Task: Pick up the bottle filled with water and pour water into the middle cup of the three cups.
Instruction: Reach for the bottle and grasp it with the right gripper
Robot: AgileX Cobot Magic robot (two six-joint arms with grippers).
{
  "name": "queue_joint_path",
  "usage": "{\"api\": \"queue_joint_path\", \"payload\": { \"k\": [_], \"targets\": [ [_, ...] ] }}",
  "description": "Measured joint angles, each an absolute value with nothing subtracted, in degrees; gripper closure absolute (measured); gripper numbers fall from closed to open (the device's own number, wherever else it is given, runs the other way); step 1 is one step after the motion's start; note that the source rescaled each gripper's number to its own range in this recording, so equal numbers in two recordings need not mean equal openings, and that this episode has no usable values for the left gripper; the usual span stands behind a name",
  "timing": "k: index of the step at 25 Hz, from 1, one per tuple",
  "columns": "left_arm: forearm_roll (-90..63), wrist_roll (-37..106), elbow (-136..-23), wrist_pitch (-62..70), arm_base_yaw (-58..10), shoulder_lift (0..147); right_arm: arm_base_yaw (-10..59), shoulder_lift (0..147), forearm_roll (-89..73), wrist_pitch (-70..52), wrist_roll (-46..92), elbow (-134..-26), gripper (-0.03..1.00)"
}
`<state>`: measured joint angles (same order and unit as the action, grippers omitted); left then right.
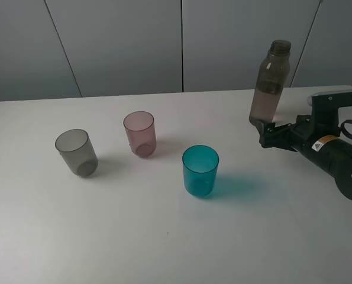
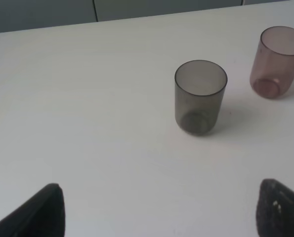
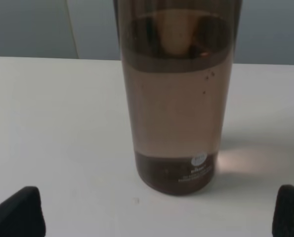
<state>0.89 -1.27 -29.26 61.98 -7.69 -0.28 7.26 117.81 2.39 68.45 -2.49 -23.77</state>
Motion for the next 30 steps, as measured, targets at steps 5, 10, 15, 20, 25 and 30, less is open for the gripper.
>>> {"api": "queue_joint_path", "payload": {
  "k": [5, 10, 15, 20, 25, 30],
  "targets": [
    [0.89, -1.27, -29.26, 61.98, -7.69, -0.28, 7.26, 118.46, 2.31, 68.67, -1.94, -26.83, -0.03],
    [0.89, -1.27, -29.26, 61.98, -7.69, -0.28, 7.26, 118.46, 2.18, 68.9, -1.67, -28.74, -0.03],
    [0.89, -1.16, -29.26, 61.98, -7.69, -0.28, 7.26, 119.7, 2.18, 69.28, -1.45, -31.92, -0.03],
    [0.89, -1.05, -29.26, 61.98, -7.69, -0.28, 7.26, 123.82, 2.18, 69.28, -1.45, -35.03, -0.03],
    [0.89, -0.94, -29.26, 61.98, -7.69, -0.28, 7.26, 126.49, 2.06, 69.28, -1.45, -37.65, -0.03],
    [0.89, -0.94, -29.26, 61.98, -7.69, -0.28, 7.26, 128.91, 1.95, 69.28, -1.2, -41.53, -0.03]
  ]
}}
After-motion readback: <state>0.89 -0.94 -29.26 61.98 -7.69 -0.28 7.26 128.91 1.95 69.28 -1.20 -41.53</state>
